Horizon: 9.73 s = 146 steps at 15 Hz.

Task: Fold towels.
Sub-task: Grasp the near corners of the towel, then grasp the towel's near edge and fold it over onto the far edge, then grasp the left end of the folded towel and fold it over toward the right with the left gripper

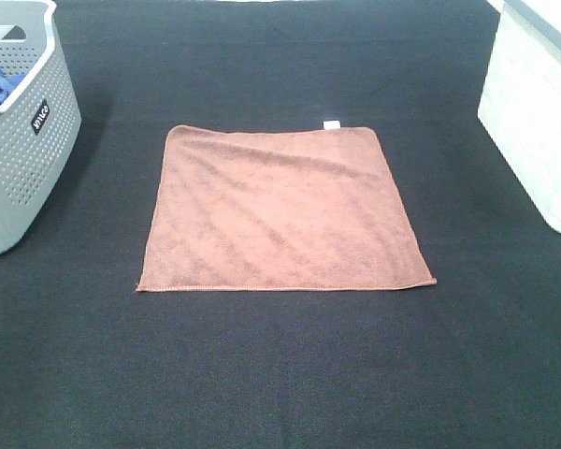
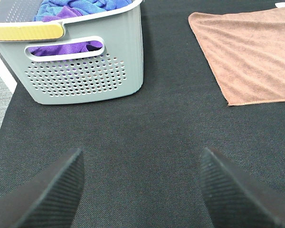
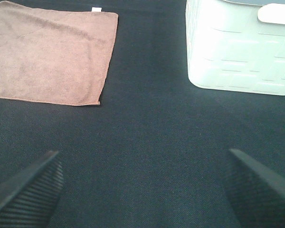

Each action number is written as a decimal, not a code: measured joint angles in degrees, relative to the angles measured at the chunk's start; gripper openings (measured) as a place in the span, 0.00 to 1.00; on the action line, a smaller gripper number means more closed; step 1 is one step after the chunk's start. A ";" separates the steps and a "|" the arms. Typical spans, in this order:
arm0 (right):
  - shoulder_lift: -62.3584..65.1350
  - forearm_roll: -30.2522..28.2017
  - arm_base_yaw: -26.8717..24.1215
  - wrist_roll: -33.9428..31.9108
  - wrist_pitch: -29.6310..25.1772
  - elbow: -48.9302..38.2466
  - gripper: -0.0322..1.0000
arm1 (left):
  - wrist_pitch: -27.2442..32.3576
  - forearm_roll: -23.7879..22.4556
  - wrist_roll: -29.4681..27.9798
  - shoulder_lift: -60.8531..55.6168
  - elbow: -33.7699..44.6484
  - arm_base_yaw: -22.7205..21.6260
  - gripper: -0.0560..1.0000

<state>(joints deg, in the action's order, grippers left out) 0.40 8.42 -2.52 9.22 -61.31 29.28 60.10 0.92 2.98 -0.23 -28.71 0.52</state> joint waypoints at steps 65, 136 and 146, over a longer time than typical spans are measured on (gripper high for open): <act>-108.40 42.00 -0.17 29.28 16.73 27.79 0.75 | -19.71 98.32 81.02 110.58 -12.66 0.00 0.68; -134.30 34.66 6.47 21.89 23.03 67.78 0.61 | -36.84 64.57 47.15 129.83 -56.04 10.43 0.64; -133.04 26.76 6.47 14.50 18.45 67.95 0.72 | -32.77 36.90 18.11 125.88 -56.09 10.43 0.79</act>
<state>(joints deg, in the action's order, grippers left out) -132.64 35.18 3.95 23.72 -42.86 97.23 27.33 37.82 21.08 125.65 -84.80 10.94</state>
